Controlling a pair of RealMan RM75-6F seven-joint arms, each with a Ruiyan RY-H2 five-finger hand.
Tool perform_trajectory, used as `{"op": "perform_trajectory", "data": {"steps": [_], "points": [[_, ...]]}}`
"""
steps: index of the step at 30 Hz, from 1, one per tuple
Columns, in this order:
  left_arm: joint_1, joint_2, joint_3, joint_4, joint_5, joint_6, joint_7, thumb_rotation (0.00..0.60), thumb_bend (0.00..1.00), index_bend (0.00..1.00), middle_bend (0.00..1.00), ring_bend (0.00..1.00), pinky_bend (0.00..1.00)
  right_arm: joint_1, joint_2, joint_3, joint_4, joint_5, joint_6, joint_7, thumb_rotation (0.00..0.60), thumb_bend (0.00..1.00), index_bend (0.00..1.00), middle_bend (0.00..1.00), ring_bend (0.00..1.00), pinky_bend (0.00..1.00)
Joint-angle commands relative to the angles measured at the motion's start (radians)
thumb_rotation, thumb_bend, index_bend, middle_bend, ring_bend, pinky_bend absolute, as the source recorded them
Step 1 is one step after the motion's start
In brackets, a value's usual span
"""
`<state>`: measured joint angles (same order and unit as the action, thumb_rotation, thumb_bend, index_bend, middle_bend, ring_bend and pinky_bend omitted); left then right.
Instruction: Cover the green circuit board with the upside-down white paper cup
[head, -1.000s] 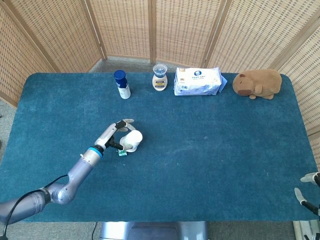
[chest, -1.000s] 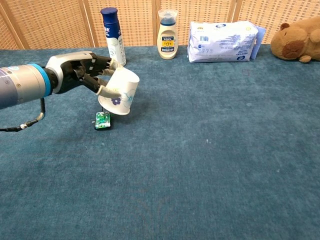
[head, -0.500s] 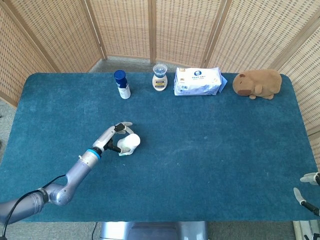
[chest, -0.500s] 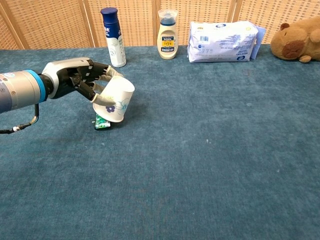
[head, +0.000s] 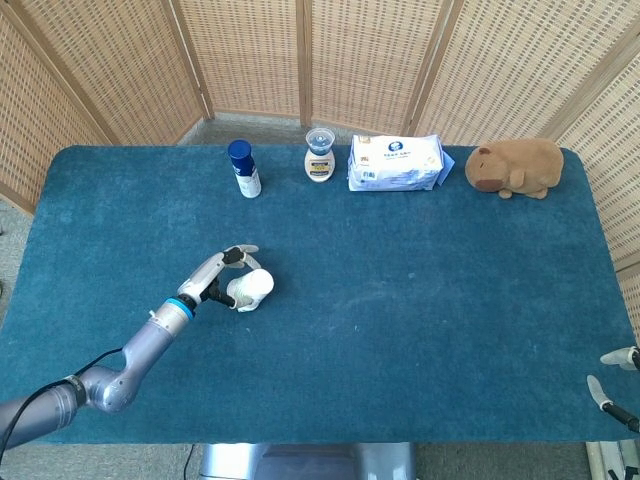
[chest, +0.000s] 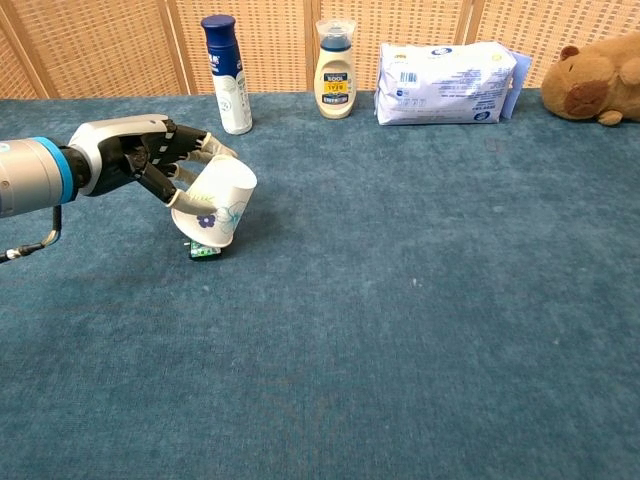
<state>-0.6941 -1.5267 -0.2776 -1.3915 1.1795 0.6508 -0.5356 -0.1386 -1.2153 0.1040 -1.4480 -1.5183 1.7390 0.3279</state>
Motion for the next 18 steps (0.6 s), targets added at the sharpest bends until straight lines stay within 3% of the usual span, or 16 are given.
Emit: {"op": "perform_trajectory", "data": {"steps": [1, 12, 18], "points": [[0.004, 0.047, 0.013, -0.046, -0.007, -0.001, 0.037, 0.600, 0.23, 0.50, 0.15, 0.00, 0.19, 0.001, 0.000, 0.001, -0.006, -0.001, -0.001, 0.013, 0.600, 0.31, 0.48, 0.47, 0.49, 0.38], [-0.011, 0.108, 0.050, -0.114, -0.160, -0.002, 0.202, 0.599, 0.23, 0.50, 0.15, 0.00, 0.17, 0.003, 0.000, 0.000, -0.008, -0.005, -0.001, 0.013, 0.600, 0.31, 0.48, 0.47, 0.49, 0.38], [-0.018, 0.120, 0.061, -0.132, -0.200, 0.005, 0.250, 0.561, 0.23, 0.41, 0.15, 0.00, 0.16, 0.001, 0.003, 0.001, -0.013, -0.007, 0.003, 0.011, 0.600, 0.31, 0.48, 0.47, 0.49, 0.38]]}}
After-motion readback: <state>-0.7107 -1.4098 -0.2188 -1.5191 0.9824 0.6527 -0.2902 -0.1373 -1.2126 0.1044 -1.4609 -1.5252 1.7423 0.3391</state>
